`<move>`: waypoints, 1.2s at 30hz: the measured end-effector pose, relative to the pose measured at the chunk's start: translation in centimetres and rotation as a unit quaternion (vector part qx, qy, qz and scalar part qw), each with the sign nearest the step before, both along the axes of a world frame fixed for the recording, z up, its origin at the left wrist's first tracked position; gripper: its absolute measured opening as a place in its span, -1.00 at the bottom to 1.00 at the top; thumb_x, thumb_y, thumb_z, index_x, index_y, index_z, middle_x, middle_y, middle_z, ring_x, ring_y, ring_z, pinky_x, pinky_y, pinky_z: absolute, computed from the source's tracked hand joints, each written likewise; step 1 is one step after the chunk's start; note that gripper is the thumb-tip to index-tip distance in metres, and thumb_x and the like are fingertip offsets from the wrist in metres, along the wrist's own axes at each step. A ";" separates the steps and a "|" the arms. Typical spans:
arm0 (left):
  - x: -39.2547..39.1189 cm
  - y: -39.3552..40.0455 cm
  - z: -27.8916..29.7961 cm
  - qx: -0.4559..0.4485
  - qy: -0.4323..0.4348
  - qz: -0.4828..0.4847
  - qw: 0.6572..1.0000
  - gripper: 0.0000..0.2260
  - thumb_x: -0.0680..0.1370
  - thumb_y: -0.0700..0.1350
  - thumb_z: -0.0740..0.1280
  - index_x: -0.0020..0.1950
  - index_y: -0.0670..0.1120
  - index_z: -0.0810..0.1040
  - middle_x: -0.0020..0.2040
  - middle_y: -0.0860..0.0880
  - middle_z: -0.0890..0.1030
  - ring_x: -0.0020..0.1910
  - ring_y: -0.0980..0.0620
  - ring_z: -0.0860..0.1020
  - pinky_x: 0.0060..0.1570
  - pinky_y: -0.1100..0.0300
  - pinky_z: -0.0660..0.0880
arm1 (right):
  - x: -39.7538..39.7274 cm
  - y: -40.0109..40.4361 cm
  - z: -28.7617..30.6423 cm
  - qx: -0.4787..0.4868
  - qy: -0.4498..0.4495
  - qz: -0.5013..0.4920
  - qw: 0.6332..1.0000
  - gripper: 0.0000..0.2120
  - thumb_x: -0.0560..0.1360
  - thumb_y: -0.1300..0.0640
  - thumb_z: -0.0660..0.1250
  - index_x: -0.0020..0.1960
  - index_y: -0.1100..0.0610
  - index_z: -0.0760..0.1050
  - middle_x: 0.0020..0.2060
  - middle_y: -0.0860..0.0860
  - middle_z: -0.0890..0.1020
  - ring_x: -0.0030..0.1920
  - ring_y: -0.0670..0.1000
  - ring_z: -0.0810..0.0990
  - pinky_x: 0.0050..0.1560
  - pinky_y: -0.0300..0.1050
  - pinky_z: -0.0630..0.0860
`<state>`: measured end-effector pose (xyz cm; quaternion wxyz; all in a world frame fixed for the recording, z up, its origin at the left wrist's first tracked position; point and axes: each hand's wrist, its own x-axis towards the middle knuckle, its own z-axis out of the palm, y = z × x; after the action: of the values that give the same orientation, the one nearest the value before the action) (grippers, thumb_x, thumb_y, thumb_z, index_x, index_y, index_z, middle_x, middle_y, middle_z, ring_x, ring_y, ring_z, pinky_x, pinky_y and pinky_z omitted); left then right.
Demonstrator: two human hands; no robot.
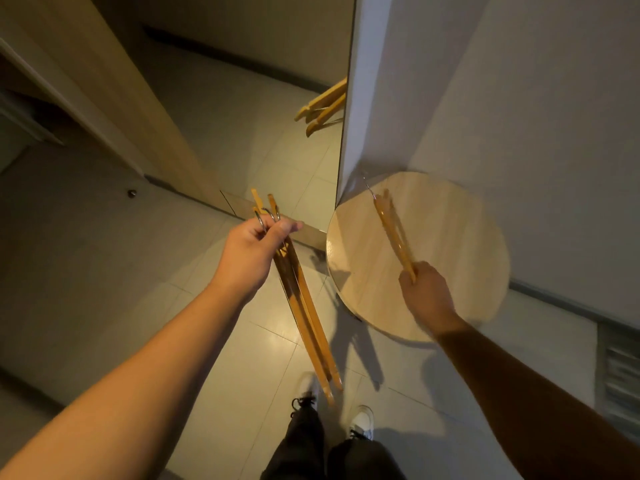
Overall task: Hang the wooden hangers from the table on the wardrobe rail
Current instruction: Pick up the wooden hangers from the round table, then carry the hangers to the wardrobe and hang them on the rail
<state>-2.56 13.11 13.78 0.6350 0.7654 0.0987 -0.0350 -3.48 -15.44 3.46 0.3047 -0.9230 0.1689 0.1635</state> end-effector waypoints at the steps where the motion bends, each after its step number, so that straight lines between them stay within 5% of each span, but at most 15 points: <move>1: -0.4 -0.4 1.1 -0.003 -0.005 0.004 1.000 -0.85 0.54 0.01 0.32 -0.11 0.07 0.70 -0.06 0.00 0.71 0.01 0.02 0.63 -0.04 0.17 0.54 | -1.8 -0.4 2.1 0.020 -0.014 0.013 1.000 -0.84 0.56 -0.10 0.16 -0.11 -0.09 0.45 -0.29 -0.13 0.57 -0.25 -0.15 0.58 -0.25 -0.27 0.47; 3: -1.2 -1.2 3.3 -0.020 -0.019 0.018 0.999 -0.85 0.53 -0.01 0.34 -0.10 0.00 0.69 -0.06 0.06 0.72 0.01 0.14 0.64 -0.11 0.33 0.48 | -5.0 -1.0 5.7 0.052 -0.025 0.058 0.997 -0.80 0.58 -0.12 0.13 -0.10 -0.09 0.46 -0.31 -0.13 0.56 -0.29 -0.22 0.53 -0.34 -0.37 0.35; 13: -7.0 -2.9 12.4 -0.067 -0.103 0.081 0.989 -0.78 0.51 0.06 0.36 -0.05 -0.07 0.67 -0.01 -0.06 0.70 0.02 0.03 0.65 -0.04 0.14 0.52 | -11.3 2.2 17.4 0.151 -0.073 0.181 0.969 -0.77 0.63 -0.02 0.12 0.02 0.04 0.52 -0.26 -0.12 0.54 -0.25 -0.20 0.51 -0.27 -0.44 0.33; 23: -11.2 3.3 16.6 -0.054 -0.149 0.169 0.973 -0.84 0.49 0.08 0.34 -0.08 0.08 0.69 0.04 -0.10 0.69 0.05 -0.02 0.64 -0.07 0.16 0.61 | -12.6 11.2 19.7 0.160 -0.073 0.302 0.937 -0.73 0.64 -0.05 0.08 -0.19 -0.09 0.43 -0.33 -0.09 0.52 -0.29 -0.16 0.51 -0.26 -0.32 0.39; 29: -12.3 9.4 16.7 -0.016 -0.144 0.213 0.966 -0.86 0.47 0.04 0.37 -0.17 0.04 0.70 -0.07 0.00 0.71 -0.03 0.11 0.65 -0.12 0.27 0.51 | -12.9 18.7 20.0 0.176 -0.011 0.365 0.914 -0.72 0.62 -0.07 0.09 -0.03 0.07 0.50 -0.19 0.04 0.62 -0.15 0.05 0.62 -0.07 0.03 0.61; 33: -12.5 13.6 16.7 -0.027 -0.120 0.241 0.963 -0.85 0.47 0.03 0.37 -0.25 0.05 0.67 -0.15 -0.08 0.69 -0.16 -0.05 0.64 -0.18 0.02 0.62 | -11.8 23.3 19.5 0.182 0.008 0.394 0.901 -0.76 0.59 -0.05 0.15 0.03 0.06 0.50 -0.13 0.06 0.62 -0.14 0.03 0.58 -0.02 0.03 0.57; 36: -12.4 16.3 16.9 -0.028 -0.120 0.250 0.960 -0.84 0.49 0.02 0.35 -0.22 -0.01 0.65 -0.15 -0.13 0.67 -0.17 -0.10 0.62 -0.11 -0.09 0.62 | -10.2 26.9 19.3 0.334 0.098 0.363 0.864 -0.75 0.53 -0.01 0.28 0.20 -0.04 0.46 -0.15 -0.08 0.66 -0.15 -0.11 0.64 -0.09 -0.09 0.61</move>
<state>-14.93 29.45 30.71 0.6518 0.6970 0.2084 0.2143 -13.65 11.50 22.77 0.4958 -0.7413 -0.2143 0.3984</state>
